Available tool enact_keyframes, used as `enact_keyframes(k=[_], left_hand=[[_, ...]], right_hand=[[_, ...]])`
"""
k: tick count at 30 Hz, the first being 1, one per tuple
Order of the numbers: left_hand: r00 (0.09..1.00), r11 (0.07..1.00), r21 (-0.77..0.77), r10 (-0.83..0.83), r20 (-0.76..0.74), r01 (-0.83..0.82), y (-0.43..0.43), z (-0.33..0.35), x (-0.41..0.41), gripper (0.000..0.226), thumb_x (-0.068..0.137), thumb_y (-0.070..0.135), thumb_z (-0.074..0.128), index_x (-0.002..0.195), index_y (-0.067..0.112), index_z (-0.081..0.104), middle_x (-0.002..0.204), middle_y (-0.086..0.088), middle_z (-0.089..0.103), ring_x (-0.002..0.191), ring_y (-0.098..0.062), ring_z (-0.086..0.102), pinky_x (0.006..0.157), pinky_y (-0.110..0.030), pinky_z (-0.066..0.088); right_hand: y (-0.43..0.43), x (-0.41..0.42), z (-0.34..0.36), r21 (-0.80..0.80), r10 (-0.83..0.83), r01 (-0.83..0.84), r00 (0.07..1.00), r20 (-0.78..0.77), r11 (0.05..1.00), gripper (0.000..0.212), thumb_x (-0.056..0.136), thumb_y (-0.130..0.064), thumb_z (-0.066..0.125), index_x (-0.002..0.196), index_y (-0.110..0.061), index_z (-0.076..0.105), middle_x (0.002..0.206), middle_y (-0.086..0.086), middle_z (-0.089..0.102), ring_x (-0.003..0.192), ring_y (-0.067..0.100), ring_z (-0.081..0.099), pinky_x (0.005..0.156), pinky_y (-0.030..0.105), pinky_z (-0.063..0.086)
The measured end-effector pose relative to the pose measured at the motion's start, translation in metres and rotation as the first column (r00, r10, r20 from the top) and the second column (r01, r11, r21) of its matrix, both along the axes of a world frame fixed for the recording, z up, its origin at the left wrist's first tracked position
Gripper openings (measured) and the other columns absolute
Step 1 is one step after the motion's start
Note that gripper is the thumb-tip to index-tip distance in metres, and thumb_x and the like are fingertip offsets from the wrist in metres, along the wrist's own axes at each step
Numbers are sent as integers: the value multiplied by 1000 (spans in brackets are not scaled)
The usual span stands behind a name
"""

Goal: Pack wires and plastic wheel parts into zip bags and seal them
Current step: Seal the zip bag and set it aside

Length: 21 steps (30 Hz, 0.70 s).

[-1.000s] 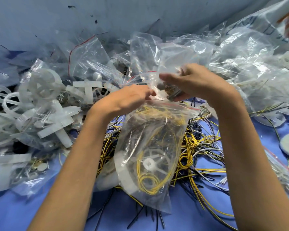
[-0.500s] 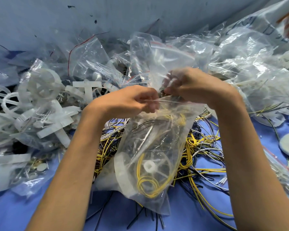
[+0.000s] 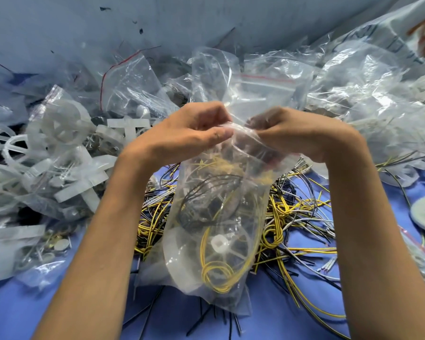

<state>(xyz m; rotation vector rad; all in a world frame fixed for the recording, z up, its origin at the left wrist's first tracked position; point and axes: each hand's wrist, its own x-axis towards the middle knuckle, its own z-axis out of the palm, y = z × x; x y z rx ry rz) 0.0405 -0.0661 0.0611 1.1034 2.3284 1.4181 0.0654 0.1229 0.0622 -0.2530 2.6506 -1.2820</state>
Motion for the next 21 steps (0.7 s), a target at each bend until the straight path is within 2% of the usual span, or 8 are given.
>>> enact_keyframes(k=[3,6,8,11,12,15,18,21], left_hand=[[998,997,55,52,-21,-51,3,1,1,6,78,17,60,79,12,56,73,-3,50,71,-13,44,68,-28,34],[996,989,128,78,-53,-70,5,3,1,3,72,17,55,71,17,53,60,11,52,62,-7,42,61,-20,33],[995,985,153,85,-60,-75,4,5,2,3,71,17,54,69,16,52,56,13,50,61,-7,41,59,-18,32],[996,983,175,68,-50,-58,4,7,3,1,69,15,52,69,15,51,56,14,46,59,-5,38,57,-15,32],[998,982,185,56,-41,-48,4,7,4,2,68,14,51,69,14,50,57,13,45,59,-5,38,57,-15,32],[998,974,222,56,-6,-53,5,8,5,2,67,13,48,69,13,47,58,4,39,56,-6,35,55,-17,30],[997,973,220,75,-14,-70,6,8,4,5,69,14,48,66,12,43,58,4,37,54,-5,33,55,-17,29],[996,965,248,88,4,-86,4,8,2,7,64,15,50,65,13,43,54,9,39,53,-5,34,54,-18,29]], right_hand=[[0,7,1,-66,126,-121,989,73,990,27,85,-33,64,83,-7,70,79,11,73,68,20,70,58,26,54],[0,12,7,-226,240,-226,970,37,947,11,89,-20,60,93,-11,67,80,-3,72,71,9,68,59,17,51],[1,14,9,-266,292,-276,956,23,924,17,86,-23,61,95,-10,69,83,1,69,73,9,64,60,18,51],[-2,16,8,-222,334,-311,940,72,924,38,80,-33,65,95,3,69,85,17,64,71,17,61,61,24,55],[-4,17,7,-204,337,-315,938,84,927,42,80,-32,63,97,6,67,84,17,62,71,18,59,59,22,53],[-8,16,9,-166,286,-271,955,75,948,36,79,-30,66,99,-1,63,84,10,59,73,18,56,55,19,49],[-10,15,8,-138,285,-273,956,73,952,53,76,-30,67,112,6,52,83,10,52,72,16,52,55,21,48],[-8,17,9,-226,343,-320,937,71,920,27,81,-22,67,99,-2,61,76,-3,63,67,8,60,60,22,54]])
